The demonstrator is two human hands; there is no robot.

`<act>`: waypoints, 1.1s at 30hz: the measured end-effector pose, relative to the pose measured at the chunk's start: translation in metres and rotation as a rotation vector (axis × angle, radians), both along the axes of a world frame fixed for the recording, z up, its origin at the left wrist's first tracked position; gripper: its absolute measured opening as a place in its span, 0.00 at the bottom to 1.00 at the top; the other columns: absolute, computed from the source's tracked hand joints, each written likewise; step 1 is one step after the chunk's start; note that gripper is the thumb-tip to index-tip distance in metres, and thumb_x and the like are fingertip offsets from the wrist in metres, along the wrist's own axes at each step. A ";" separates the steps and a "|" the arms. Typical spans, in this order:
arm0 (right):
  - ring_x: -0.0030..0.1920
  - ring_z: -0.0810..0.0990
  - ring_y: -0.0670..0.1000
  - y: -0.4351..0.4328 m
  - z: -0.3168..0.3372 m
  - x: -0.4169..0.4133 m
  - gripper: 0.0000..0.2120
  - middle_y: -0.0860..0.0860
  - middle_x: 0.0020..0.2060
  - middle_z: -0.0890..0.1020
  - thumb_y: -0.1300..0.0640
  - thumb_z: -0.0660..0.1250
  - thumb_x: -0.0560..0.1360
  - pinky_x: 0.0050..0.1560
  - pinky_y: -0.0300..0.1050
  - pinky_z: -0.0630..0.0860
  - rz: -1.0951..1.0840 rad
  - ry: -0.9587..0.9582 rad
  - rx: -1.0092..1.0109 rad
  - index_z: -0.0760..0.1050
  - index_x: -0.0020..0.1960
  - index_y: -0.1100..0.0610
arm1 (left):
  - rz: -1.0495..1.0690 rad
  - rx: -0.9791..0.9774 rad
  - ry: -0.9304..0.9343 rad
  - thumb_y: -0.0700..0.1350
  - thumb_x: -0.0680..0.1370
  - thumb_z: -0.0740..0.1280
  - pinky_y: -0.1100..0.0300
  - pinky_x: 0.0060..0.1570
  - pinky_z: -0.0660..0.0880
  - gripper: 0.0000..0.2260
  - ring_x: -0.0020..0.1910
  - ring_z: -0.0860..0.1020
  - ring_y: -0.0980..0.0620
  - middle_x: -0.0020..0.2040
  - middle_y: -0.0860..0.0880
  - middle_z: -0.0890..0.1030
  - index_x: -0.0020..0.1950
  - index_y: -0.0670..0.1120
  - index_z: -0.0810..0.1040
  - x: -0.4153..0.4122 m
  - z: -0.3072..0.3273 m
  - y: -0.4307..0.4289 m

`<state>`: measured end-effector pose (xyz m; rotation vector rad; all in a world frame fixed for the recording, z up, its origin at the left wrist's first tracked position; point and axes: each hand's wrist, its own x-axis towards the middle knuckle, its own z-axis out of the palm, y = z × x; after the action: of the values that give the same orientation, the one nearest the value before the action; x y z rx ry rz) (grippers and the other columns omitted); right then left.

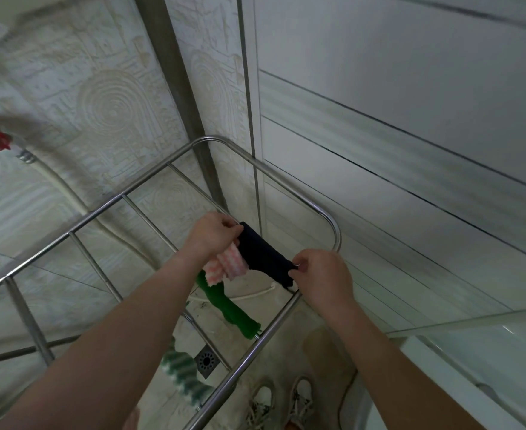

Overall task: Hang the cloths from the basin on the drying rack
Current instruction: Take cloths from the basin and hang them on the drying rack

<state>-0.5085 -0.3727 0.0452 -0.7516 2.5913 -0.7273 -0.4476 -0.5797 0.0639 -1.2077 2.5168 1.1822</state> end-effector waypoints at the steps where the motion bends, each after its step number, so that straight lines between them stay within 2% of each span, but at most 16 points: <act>1: 0.48 0.81 0.51 -0.001 -0.001 0.002 0.09 0.47 0.43 0.84 0.55 0.72 0.72 0.45 0.48 0.80 -0.031 -0.026 -0.029 0.82 0.53 0.52 | -0.015 0.029 -0.002 0.47 0.79 0.64 0.64 0.36 0.69 0.08 0.39 0.77 0.55 0.38 0.50 0.81 0.44 0.46 0.80 -0.001 0.000 -0.001; 3: 0.46 0.80 0.50 -0.003 -0.002 0.005 0.08 0.45 0.39 0.82 0.58 0.72 0.72 0.44 0.47 0.80 -0.110 -0.076 -0.087 0.82 0.51 0.52 | 0.004 0.066 0.023 0.46 0.78 0.63 0.64 0.36 0.69 0.07 0.41 0.77 0.54 0.41 0.49 0.81 0.45 0.46 0.79 -0.002 -0.001 -0.004; 7: 0.37 0.78 0.43 -0.013 0.001 0.010 0.08 0.43 0.36 0.79 0.63 0.68 0.72 0.34 0.33 0.71 -0.219 -0.140 -0.151 0.81 0.50 0.55 | 0.095 0.075 0.098 0.47 0.75 0.68 0.63 0.37 0.71 0.05 0.43 0.78 0.53 0.43 0.49 0.81 0.45 0.45 0.80 -0.001 0.000 -0.012; 10: 0.36 0.77 0.43 -0.016 0.004 0.014 0.08 0.44 0.34 0.79 0.60 0.68 0.71 0.30 0.36 0.69 -0.225 -0.150 -0.124 0.79 0.50 0.54 | 0.101 0.168 0.057 0.46 0.73 0.71 0.62 0.37 0.71 0.05 0.46 0.78 0.52 0.43 0.49 0.80 0.45 0.46 0.80 0.000 0.001 -0.018; 12: 0.42 0.77 0.47 -0.014 0.003 0.017 0.10 0.46 0.35 0.79 0.55 0.68 0.73 0.33 0.41 0.73 -0.215 -0.084 -0.069 0.77 0.53 0.53 | 0.098 0.191 0.024 0.47 0.72 0.73 0.60 0.42 0.71 0.07 0.49 0.77 0.51 0.46 0.49 0.80 0.46 0.45 0.81 0.000 0.001 -0.023; 15: 0.52 0.73 0.50 -0.011 0.003 0.020 0.14 0.49 0.45 0.82 0.47 0.65 0.76 0.43 0.45 0.74 -0.181 0.003 0.034 0.75 0.60 0.50 | 0.099 0.225 -0.012 0.50 0.73 0.73 0.60 0.47 0.69 0.13 0.47 0.75 0.53 0.49 0.49 0.80 0.52 0.44 0.82 0.000 0.002 -0.026; 18: 0.53 0.78 0.50 -0.015 0.006 0.019 0.19 0.50 0.49 0.84 0.45 0.65 0.76 0.49 0.44 0.75 -0.180 -0.034 0.044 0.76 0.63 0.53 | 0.116 0.242 0.005 0.48 0.72 0.73 0.61 0.48 0.70 0.13 0.49 0.77 0.52 0.51 0.46 0.81 0.52 0.42 0.83 -0.002 0.000 -0.031; 23: 0.50 0.81 0.50 -0.027 0.010 0.001 0.24 0.53 0.54 0.82 0.50 0.73 0.72 0.48 0.41 0.76 -0.346 -0.281 -0.062 0.74 0.65 0.57 | 0.111 0.242 0.020 0.45 0.73 0.73 0.61 0.43 0.69 0.11 0.43 0.74 0.56 0.49 0.46 0.79 0.52 0.41 0.82 -0.005 0.001 -0.032; 25: 0.46 0.81 0.50 -0.033 0.010 -0.001 0.22 0.54 0.53 0.82 0.56 0.74 0.70 0.43 0.40 0.77 -0.461 -0.378 -0.142 0.75 0.63 0.58 | 0.119 0.239 0.037 0.46 0.73 0.73 0.62 0.42 0.70 0.10 0.42 0.75 0.56 0.48 0.47 0.79 0.51 0.42 0.82 -0.004 -0.001 -0.032; 27: 0.41 0.79 0.48 -0.036 0.009 0.002 0.20 0.55 0.51 0.82 0.61 0.74 0.70 0.35 0.37 0.73 -0.547 -0.444 -0.207 0.76 0.61 0.58 | 0.131 0.252 0.057 0.46 0.73 0.72 0.63 0.38 0.71 0.09 0.42 0.75 0.56 0.48 0.47 0.79 0.50 0.43 0.82 -0.003 -0.001 -0.032; 30: 0.37 0.77 0.45 -0.029 0.009 0.010 0.16 0.53 0.48 0.81 0.63 0.73 0.70 0.31 0.35 0.70 -0.629 -0.455 -0.288 0.78 0.57 0.58 | 0.135 0.287 0.080 0.45 0.74 0.72 0.64 0.36 0.71 0.09 0.43 0.76 0.54 0.48 0.46 0.80 0.50 0.43 0.81 0.002 0.001 -0.033; 33: 0.37 0.79 0.46 -0.013 0.010 0.013 0.13 0.51 0.43 0.80 0.62 0.73 0.69 0.34 0.38 0.74 -0.663 -0.403 -0.329 0.79 0.54 0.57 | 0.115 0.316 0.095 0.45 0.73 0.72 0.63 0.37 0.71 0.08 0.45 0.76 0.54 0.48 0.47 0.80 0.50 0.43 0.81 0.005 0.003 -0.034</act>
<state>-0.4952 -0.3860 0.0556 0.2074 2.3453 -1.3538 -0.4423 -0.6142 0.0669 -1.2516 2.2302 1.6266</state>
